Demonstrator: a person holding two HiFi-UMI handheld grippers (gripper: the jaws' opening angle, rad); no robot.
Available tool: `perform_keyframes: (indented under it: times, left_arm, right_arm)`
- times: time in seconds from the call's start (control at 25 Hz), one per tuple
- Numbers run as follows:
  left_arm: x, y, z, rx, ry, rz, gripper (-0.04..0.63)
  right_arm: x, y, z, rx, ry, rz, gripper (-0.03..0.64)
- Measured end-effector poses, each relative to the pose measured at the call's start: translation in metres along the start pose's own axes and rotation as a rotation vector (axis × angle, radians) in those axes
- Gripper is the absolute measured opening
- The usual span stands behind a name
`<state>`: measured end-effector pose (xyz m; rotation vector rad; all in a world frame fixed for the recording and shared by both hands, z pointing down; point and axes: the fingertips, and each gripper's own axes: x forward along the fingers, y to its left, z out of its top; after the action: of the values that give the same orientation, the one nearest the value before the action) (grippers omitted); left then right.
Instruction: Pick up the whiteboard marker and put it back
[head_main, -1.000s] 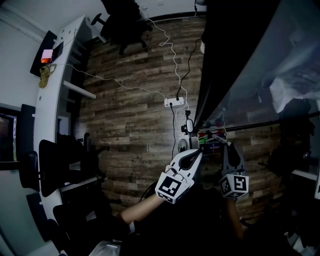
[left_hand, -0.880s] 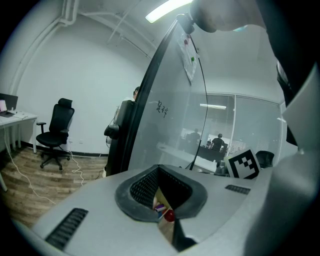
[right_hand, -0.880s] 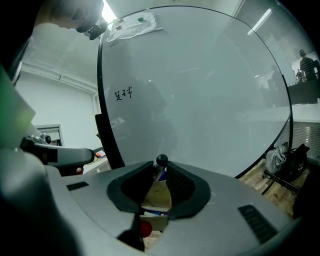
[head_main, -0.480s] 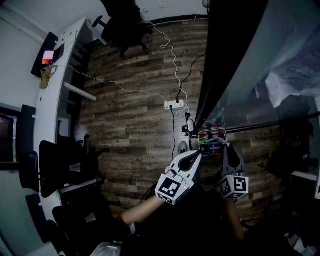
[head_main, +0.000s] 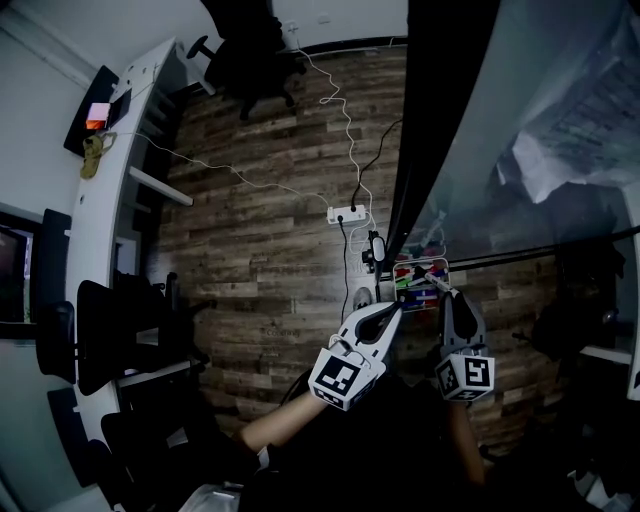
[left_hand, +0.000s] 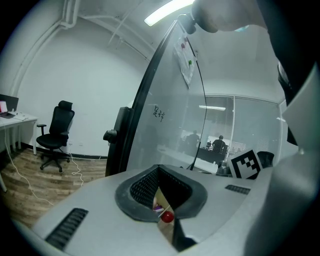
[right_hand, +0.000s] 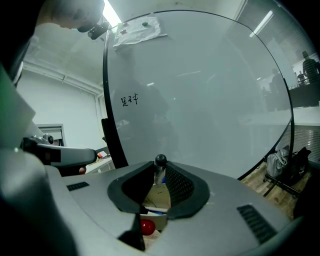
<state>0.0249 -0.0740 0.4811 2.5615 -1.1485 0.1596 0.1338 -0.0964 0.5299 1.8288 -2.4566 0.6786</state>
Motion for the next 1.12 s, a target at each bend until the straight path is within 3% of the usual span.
perform_keyframes:
  times: [1.12]
  left_arm:
    - [-0.022, -0.017, 0.015, 0.044, -0.062, 0.003, 0.008]
  right_arm:
    - [-0.029, 0.010, 0.023, -0.066, -0.100, -0.021, 0.078]
